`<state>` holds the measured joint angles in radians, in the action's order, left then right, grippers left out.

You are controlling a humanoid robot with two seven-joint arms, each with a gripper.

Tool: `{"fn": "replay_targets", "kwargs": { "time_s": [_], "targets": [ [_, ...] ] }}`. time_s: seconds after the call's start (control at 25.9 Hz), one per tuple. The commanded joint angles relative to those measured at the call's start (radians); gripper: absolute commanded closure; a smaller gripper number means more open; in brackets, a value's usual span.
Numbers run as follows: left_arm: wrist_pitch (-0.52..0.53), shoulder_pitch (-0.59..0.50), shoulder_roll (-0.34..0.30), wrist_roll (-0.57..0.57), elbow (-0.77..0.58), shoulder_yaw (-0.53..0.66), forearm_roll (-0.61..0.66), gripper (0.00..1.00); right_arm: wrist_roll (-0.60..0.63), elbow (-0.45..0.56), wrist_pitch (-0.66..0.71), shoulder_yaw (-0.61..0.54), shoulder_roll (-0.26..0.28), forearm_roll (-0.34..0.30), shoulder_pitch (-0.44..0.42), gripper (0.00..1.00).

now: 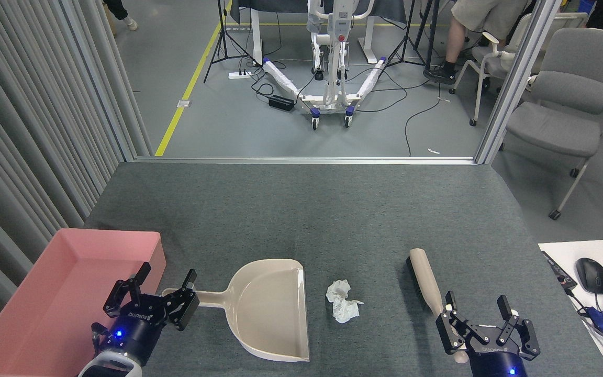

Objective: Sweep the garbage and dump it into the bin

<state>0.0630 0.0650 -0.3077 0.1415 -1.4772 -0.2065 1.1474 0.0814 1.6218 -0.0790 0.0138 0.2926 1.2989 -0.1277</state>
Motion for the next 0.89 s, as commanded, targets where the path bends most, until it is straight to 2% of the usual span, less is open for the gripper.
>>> {"fn": "replay_targets", "kwargs": {
  "time_s": [0.0,0.54,0.7,0.85],
  "targets": [
    [-0.002,-0.001,0.002,0.001,0.002,0.001,-0.001,0.01,-0.006,0.001,0.004,0.002,-0.006,0.0,0.0,0.02],
    [-0.002,0.002,-0.013,0.0,0.0,0.001,-0.009,0.0,-0.005,0.001,0.005,0.003,-0.015,-0.017,-0.001,0.02],
    [0.0,0.001,-0.018,0.0,-0.002,0.001,-0.008,0.01,-0.008,0.003,0.011,0.003,-0.024,-0.069,0.0,0.02],
    [0.008,-0.001,-0.022,0.0,-0.002,-0.001,-0.006,0.01,-0.009,0.004,0.027,0.003,-0.024,-0.07,0.0,0.02]
  ]
}}
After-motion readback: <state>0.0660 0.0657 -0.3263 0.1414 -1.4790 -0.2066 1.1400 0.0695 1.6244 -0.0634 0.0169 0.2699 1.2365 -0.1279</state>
